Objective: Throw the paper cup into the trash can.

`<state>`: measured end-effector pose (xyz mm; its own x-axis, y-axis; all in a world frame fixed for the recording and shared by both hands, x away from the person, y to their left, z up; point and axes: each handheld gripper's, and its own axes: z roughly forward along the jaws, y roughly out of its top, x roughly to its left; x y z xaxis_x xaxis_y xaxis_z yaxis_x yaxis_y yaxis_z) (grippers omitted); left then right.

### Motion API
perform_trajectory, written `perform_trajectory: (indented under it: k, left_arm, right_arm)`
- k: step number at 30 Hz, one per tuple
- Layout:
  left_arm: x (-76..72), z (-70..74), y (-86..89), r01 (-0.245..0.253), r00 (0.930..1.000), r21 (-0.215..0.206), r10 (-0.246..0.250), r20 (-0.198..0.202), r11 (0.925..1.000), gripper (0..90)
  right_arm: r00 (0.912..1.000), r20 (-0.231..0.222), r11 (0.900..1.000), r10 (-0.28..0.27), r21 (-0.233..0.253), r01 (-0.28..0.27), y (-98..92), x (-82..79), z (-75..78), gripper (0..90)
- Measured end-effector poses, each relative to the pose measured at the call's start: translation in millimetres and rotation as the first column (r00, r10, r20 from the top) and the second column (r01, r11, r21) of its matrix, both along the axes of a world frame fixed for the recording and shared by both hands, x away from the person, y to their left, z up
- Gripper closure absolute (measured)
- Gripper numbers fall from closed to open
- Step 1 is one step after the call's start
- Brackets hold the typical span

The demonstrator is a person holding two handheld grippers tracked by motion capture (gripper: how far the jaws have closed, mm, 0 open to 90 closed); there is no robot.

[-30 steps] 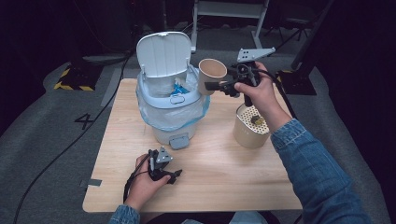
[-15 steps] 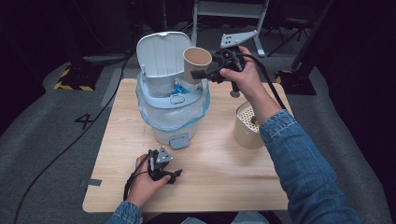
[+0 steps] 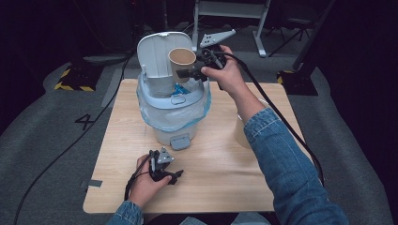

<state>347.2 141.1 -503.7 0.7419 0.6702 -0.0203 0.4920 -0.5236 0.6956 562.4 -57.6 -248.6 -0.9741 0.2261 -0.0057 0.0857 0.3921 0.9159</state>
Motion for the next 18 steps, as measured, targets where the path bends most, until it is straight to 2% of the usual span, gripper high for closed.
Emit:
perform_trajectory:
  k: [4,5,7,8,9,10,11,13,14,18]
  left_arm:
    - [0.1,0.0,0.0,0.000,1.0000,0.001,0.000,0.000,1.0000,19.2]
    - [0.1,0.0,0.0,0.000,1.0000,0.000,0.000,0.000,1.0000,19.1]
    - [0.2,0.1,-0.2,0.000,1.0000,0.002,0.000,0.000,1.0000,19.1]
    - [0.3,0.1,-0.2,0.000,1.0000,0.002,0.000,0.000,1.0000,19.1]
    - [0.5,0.1,-0.5,-0.002,1.0000,0.002,0.002,0.000,1.0000,19.1]
    - [0.5,0.1,-0.5,-0.002,1.0000,0.002,0.002,0.000,1.0000,19.1]
    - [0.7,0.1,-0.5,0.000,1.0000,0.003,0.000,0.001,1.0000,19.1]
    - [0.9,0.2,-0.6,-0.001,1.0000,0.003,0.001,0.001,1.0000,19.1]
    - [1.0,0.2,-0.6,0.000,1.0000,0.003,0.000,0.000,1.0000,19.1]
    - [1.6,0.2,-0.8,0.001,1.0000,0.003,-0.001,0.001,1.0000,19.1]
  right_arm:
    - [0.9993,0.006,0.999,-0.036,-0.012,0.036,4.8,3.2,-5.5,27.1]
    - [0.9970,0.036,0.997,-0.068,-0.022,0.069,7.0,5.6,-10.1,12.1]
    - [0.9957,0.035,0.996,-0.086,-0.026,0.087,7.6,6.3,-12.2,13.9]
    - [0.9952,0.026,0.995,-0.094,-0.018,0.095,8.3,6.7,-14.8,18.1]
    - [0.9938,0.025,0.994,-0.108,-0.019,0.109,9.2,5.2,-17.7,14.2]
    - [0.9938,0.025,0.994,-0.108,-0.019,0.109,9.2,5.2,-17.7,14.2]
    - [0.9950,0.046,0.995,-0.088,-0.030,0.090,8.4,2.7,-18.5,16.0]
    - [0.9961,0.041,0.996,-0.079,-0.028,0.080,7.6,1.2,-18.3,15.4]
    - [0.9981,0.035,0.998,-0.050,-0.021,0.051,4.4,-1.2,-16.9,16.0]
    - [0.9980,0.032,0.998,-0.055,-0.021,0.056,-1.8,-5.0,-13.3,16.2]
